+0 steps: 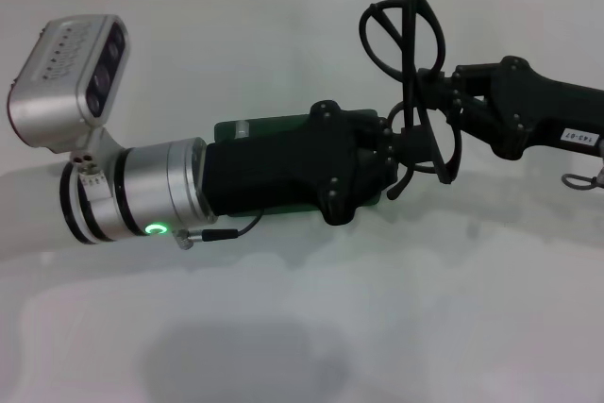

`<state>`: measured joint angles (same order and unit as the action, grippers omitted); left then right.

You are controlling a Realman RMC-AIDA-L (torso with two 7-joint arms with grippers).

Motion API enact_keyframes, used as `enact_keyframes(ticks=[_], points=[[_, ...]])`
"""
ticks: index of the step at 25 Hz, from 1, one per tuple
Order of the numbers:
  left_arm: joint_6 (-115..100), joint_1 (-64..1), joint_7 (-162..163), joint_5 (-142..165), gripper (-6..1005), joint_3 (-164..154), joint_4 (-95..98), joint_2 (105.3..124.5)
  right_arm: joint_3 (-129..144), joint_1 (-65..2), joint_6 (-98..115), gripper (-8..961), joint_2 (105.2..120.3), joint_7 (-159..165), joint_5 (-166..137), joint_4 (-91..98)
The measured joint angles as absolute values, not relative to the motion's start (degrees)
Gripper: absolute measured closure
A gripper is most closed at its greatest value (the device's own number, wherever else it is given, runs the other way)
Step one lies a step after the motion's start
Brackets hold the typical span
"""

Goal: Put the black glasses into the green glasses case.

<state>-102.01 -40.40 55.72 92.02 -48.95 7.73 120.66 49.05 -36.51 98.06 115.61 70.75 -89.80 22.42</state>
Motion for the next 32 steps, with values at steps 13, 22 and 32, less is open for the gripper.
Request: enact_keyframes(ticks=[13,22,32], points=[[-102.0,-40.4,55.7,92.4,964,-49.1,7.7,120.68,49.4,-36.4,98.4,882,115.73,70.7,-88.4,22.4],[-102.0,-40.5,55.7,92.1,962,-49.5,7.7,120.67,49.6,-37.4,100.1,882,116.06,70.7,-88.3,22.3],[-101.9,-40.6,55.7,92.0,960,-49.5,7.7,120.67,49.7,-38.1,101.8,881,116.1,70.8,-88.2,21.7]])
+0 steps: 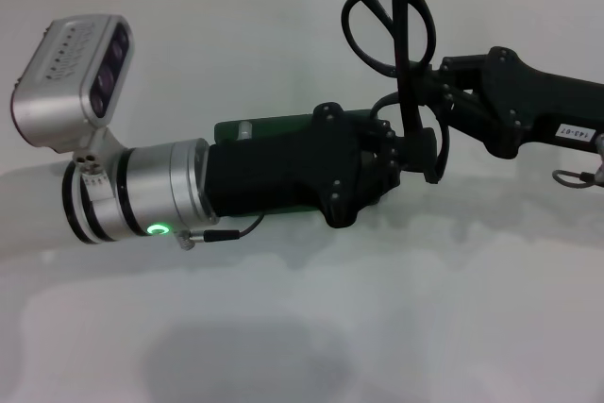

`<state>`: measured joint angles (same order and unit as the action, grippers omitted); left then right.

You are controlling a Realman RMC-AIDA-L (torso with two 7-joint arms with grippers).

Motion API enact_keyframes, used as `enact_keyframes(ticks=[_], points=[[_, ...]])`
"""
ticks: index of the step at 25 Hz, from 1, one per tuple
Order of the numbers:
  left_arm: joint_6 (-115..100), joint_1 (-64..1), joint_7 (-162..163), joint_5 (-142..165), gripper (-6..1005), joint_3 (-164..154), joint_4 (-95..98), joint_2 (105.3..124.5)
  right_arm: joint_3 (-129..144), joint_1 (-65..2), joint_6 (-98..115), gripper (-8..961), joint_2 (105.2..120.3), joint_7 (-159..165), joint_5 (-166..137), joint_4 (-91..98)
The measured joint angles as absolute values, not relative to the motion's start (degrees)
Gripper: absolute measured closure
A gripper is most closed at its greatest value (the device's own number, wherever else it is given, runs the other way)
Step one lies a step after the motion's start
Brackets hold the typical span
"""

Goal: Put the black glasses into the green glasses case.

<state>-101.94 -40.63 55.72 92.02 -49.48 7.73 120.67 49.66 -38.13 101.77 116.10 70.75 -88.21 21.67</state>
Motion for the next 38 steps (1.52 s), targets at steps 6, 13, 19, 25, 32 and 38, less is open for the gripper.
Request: enact_keyframes(ticks=[6,13,19,25,32,38], points=[[-102.0,-41.2,55.7,92.0,959,-49.5,7.3,120.67,49.6,-38.2,102.8,880,116.1,70.7,-87.9,21.6],[-102.0,-41.5,55.7,92.1,957,-49.5,7.1,120.67,49.6,-38.2,102.8,879,116.08,70.7,-87.6,21.5],[-101.9,-41.5,55.8,92.1,956,-49.5,7.1,120.66,49.3,-37.9,101.5,878,115.96,70.6,-87.6,21.5],[-101.7,-38.6,56.2,92.4,955,-49.5,8.0,120.05,49.3,-37.3,96.2,878,115.49,68.0,-87.5,22.6],[-95.9,-29.6,57.8,93.9,954,-49.6,14.7,119.53,53.5,-38.7,90.2,877,115.45,65.4,-88.7,26.3],[-91.3,-22.3,58.0,94.0,952,-49.5,19.4,118.67,64.6,-41.9,81.3,876,115.66,65.0,-88.8,28.6]])
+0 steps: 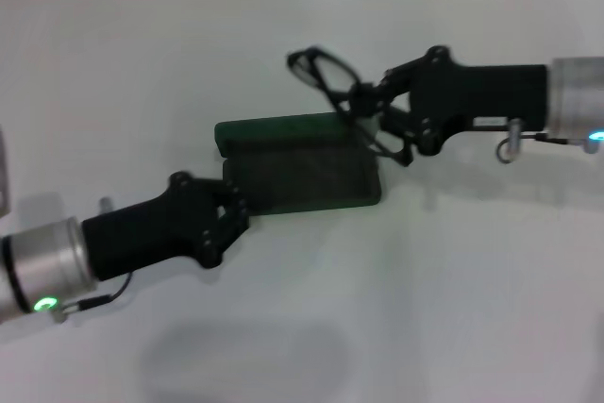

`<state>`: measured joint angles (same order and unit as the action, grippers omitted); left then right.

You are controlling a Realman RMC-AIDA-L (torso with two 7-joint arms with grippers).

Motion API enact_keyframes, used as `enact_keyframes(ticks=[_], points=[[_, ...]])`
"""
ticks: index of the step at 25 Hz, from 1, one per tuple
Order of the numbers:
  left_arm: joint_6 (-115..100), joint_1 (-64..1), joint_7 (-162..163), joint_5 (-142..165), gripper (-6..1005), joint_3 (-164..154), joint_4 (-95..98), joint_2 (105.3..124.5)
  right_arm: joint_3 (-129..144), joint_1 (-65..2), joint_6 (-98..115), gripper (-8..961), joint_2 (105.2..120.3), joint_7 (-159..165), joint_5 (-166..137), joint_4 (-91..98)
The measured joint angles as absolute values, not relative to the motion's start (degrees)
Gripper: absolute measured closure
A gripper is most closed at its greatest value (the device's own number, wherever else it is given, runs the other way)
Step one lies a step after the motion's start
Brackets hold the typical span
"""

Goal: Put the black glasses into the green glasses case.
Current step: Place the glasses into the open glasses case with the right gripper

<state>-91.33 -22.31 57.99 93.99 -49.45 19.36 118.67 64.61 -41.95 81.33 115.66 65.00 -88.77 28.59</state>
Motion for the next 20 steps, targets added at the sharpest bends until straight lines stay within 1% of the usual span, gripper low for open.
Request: enact_keyframes(ticks=[4,7,12,20], points=[[-89.1,-18.8,58.0,95.4,951,-49.4,21.2,117.59,73.5,-44.2,73.6,875,116.05,65.0,-88.7,28.9],[-87.0,-17.5,58.0,95.6,951,-49.5,21.4,117.07,79.0,-45.2,69.1,875,116.17,65.0,-87.6,28.9],[-86.0,-15.4,58.1,95.7,950,-49.4,22.8,116.92,90.1,-47.2,60.9,874,116.19,64.9,-82.7,29.7],[-86.5,-15.2,58.5,96.1,948,-49.6,23.3,116.89,100.9,-47.9,51.5,873,116.19,65.4,-79.9,33.2]])
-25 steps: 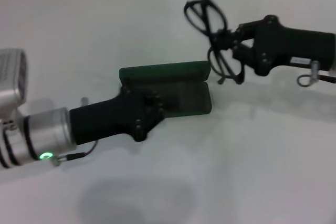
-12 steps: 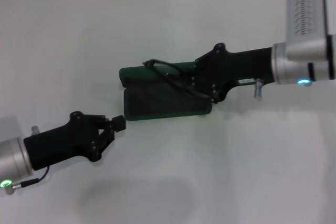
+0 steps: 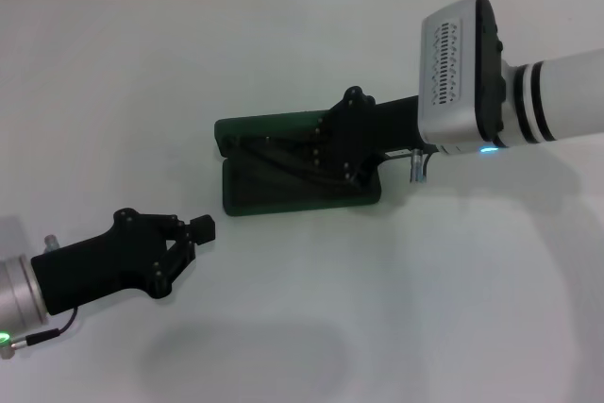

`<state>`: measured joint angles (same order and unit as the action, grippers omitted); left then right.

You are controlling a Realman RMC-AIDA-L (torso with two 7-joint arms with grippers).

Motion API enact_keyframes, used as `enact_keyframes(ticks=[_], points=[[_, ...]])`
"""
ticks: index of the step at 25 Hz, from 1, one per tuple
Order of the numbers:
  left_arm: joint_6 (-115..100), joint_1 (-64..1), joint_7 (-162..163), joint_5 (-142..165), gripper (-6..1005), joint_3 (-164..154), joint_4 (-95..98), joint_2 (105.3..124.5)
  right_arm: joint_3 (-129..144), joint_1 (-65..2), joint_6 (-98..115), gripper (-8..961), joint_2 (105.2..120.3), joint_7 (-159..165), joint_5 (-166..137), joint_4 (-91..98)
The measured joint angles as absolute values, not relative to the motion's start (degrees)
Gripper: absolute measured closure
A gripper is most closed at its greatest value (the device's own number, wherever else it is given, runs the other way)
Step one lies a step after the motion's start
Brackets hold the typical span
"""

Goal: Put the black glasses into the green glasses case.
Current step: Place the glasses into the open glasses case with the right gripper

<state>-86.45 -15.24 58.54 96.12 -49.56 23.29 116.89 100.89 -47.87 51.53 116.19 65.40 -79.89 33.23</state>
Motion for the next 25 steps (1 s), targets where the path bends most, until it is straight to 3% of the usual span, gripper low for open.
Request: enact_keyframes(ticks=[25], points=[[-87.2,-16.3,59.4,96.5,943,-49.6,23.3,117.12,106.5,-47.7,45.6,869,116.19,64.9,-80.7,36.3]])
